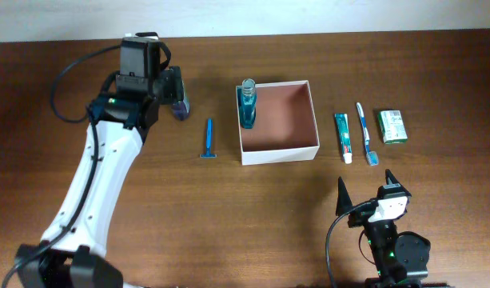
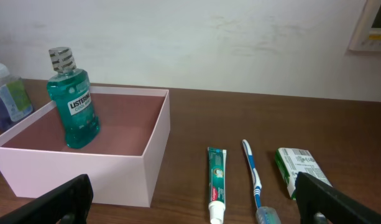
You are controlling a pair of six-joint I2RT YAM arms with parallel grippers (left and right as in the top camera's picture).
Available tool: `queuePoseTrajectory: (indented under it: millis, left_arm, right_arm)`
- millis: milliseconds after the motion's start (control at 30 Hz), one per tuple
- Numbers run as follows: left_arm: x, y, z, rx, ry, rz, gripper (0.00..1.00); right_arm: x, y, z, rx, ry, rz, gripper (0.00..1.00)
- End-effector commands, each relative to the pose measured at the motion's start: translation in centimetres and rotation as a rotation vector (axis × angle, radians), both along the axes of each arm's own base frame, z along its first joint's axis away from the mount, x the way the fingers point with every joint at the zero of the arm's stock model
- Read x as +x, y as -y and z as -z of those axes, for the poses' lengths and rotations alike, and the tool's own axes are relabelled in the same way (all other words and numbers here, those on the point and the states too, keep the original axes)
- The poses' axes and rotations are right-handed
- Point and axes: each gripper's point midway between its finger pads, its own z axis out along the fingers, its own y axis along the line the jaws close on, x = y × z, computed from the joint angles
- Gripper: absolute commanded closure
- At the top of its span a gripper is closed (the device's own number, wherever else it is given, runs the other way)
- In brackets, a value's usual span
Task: Pack container
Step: 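Move the left gripper back to the clear pump bottle, then lower the left gripper onto the pump bottle and close it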
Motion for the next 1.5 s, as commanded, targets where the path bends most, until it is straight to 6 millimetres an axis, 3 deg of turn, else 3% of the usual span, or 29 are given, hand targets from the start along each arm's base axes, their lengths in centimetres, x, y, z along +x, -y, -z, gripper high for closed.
queuePoseTrajectory:
  millis: [0, 267, 500, 867, 1467]
  left_arm:
    - [1.1, 0.9, 2.0, 0.000, -0.041, 0.055, 0.13]
    - [3.2, 2.0, 6.2, -0.024, -0.086, 0.083, 0.13]
    - [4.4, 2.2, 8.3, -0.021, -0.099, 0.082, 0.13]
    - [6.4, 1.7, 7.5, -0.008, -0.008, 0.053, 0.13]
    - [6.7, 0.6, 7.4, -0.012, 0.000, 0.032, 0.17]
  right_arm:
    - [0.0, 0.2, 0.2, 0.005, 0.001, 0.014, 0.01]
    - [0.0, 0.2, 0.2, 0.005, 0.001, 0.014, 0.01]
    - [0.0, 0.2, 0.2, 0.005, 0.001, 0.014, 0.01]
    - [0.0, 0.2, 0.2, 0.005, 0.001, 0.014, 0.01]
    - [0.0, 0.2, 0.2, 0.005, 0.001, 0.014, 0.02]
